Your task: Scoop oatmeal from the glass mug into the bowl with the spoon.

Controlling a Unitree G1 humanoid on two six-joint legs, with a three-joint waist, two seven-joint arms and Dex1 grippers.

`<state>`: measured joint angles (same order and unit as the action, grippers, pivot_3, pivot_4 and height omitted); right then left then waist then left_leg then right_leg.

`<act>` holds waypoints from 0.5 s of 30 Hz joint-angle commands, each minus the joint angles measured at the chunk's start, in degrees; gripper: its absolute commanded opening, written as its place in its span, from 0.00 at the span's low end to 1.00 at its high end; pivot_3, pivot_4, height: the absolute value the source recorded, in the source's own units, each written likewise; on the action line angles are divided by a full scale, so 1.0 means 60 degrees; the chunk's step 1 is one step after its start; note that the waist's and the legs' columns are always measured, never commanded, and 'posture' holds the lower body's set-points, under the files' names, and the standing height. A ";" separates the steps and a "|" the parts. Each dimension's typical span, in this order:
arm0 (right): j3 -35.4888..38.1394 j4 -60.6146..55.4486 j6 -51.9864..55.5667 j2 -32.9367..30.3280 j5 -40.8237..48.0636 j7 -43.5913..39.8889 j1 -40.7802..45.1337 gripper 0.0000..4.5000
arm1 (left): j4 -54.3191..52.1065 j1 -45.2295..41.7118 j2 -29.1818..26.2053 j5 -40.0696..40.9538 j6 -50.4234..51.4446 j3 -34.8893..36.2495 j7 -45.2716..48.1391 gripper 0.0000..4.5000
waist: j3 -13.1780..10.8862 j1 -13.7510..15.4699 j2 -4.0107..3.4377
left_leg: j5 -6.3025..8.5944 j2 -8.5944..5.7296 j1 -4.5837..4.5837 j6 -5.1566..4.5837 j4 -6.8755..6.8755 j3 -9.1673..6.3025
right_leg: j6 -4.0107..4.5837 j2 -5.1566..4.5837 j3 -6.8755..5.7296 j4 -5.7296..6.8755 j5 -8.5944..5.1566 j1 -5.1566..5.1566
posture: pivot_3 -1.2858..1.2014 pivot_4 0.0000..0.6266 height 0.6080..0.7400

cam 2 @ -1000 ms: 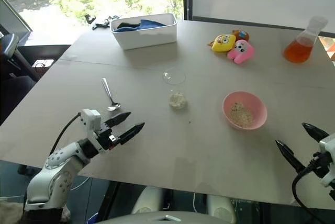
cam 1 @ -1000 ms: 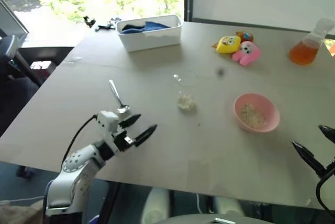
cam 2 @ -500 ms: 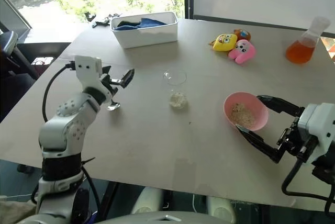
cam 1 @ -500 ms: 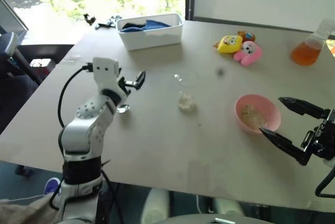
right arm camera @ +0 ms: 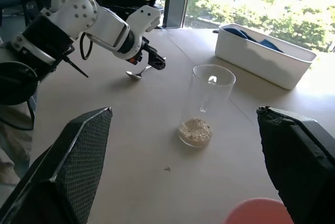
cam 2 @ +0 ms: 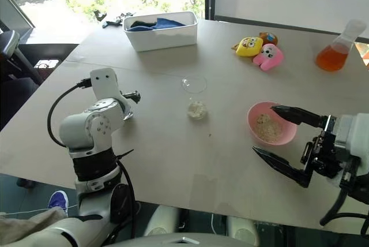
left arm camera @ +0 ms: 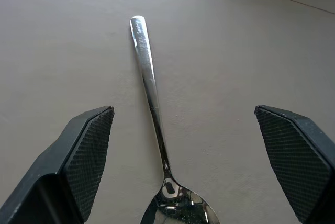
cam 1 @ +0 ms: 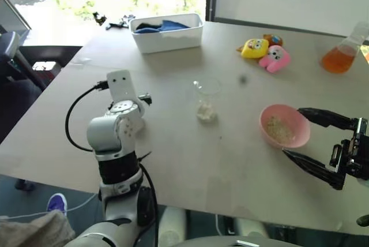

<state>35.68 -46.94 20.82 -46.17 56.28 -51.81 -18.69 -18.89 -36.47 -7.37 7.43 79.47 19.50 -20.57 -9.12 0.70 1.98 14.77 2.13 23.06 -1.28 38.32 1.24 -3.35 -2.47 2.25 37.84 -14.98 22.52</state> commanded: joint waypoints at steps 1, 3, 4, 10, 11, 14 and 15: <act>0.0374 -0.0158 -0.0187 -0.0123 0.0482 0.0021 0.0342 0.99 | -0.0354 -0.0346 0.0042 -0.0381 0.0312 0.0070 -0.0067 1.00 | 0.0000 0.0002 0.0000 | 0.0000 0.0000 0.0000 0.0000 0.0000 0.0001 | 0.0000 0.0000 0.0001 0.0000 0.0000 0.0000 | 0.52 0.24 1.00; 0.0332 -0.0113 -0.0140 -0.0139 0.0616 0.0233 0.0622 0.99 | -0.0286 -0.0402 0.0045 -0.0560 0.0353 0.0025 -0.0017 1.00 | 0.0000 0.0002 0.0000 | 0.0000 0.0000 0.0000 0.0000 0.0000 0.0001 | 0.0000 -0.0001 0.0002 -0.0001 0.0000 0.0001 | 0.52 0.24 1.00; 0.0324 -0.0096 -0.0109 -0.0134 0.0690 0.0306 0.0714 0.99 | -0.0265 -0.0413 0.0034 -0.0642 0.0354 -0.0018 -0.0005 1.00 | -0.0001 0.0003 0.0002 | 0.0000 0.0000 0.0000 0.0000 0.0000 0.0000 | 0.0000 -0.0001 0.0001 -0.0001 0.0000 0.0001 | 0.52 0.24 1.00; 0.0534 -0.0136 -0.0044 -0.0050 0.1148 0.0505 0.0667 0.99 | 0.0241 -0.0593 0.0228 -0.1242 0.0571 0.0113 -0.0156 1.00 | -0.0002 0.0010 0.0004 | 0.0000 -0.0002 0.0003 0.0001 -0.0001 0.0000 | 0.0001 -0.0005 0.0001 -0.0002 0.0000 0.0001 | 0.52 0.24 1.00; 0.0579 -0.0133 -0.0053 -0.0033 0.1146 0.0512 0.0612 0.99 | 0.0346 -0.0631 0.0260 -0.1326 0.0562 0.0145 -0.0156 1.00 | -0.0003 0.0010 0.0005 | 0.0000 -0.0002 0.0003 0.0001 -0.0001 0.0001 | 0.0001 -0.0006 0.0001 -0.0002 0.0000 0.0001 | 0.52 0.24 1.00; 0.0669 -0.0127 -0.0065 -0.0003 0.1091 0.0529 0.0469 0.99 | 0.0764 -0.0813 0.0364 -0.1484 0.0380 0.0267 -0.0133 1.00 | -0.0006 0.0012 0.0009 | 0.0000 -0.0002 0.0003 0.0001 -0.0001 -0.0001 | 0.0001 -0.0006 -0.0001 0.0000 0.0000 0.0001 | 0.52 0.24 1.00; 0.0673 -0.0128 -0.0081 0.0015 0.1064 0.0540 0.0432 0.99 | 0.0966 -0.0892 0.0394 -0.1491 0.0240 0.0298 -0.0089 1.00 | -0.0006 0.0013 0.0011 | 0.0000 -0.0002 0.0003 0.0000 -0.0001 -0.0002 | 0.0001 -0.0006 -0.0001 -0.0001 0.0000 0.0001 | 0.52 0.24 1.00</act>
<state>37.20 -46.71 21.02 -46.36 62.03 -49.00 -15.96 -13.70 -39.85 -5.09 -0.95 82.47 20.94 -21.02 -9.16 0.78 2.04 14.77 2.12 23.08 -1.28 38.32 1.23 -3.35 -2.51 2.24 37.83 -14.97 22.52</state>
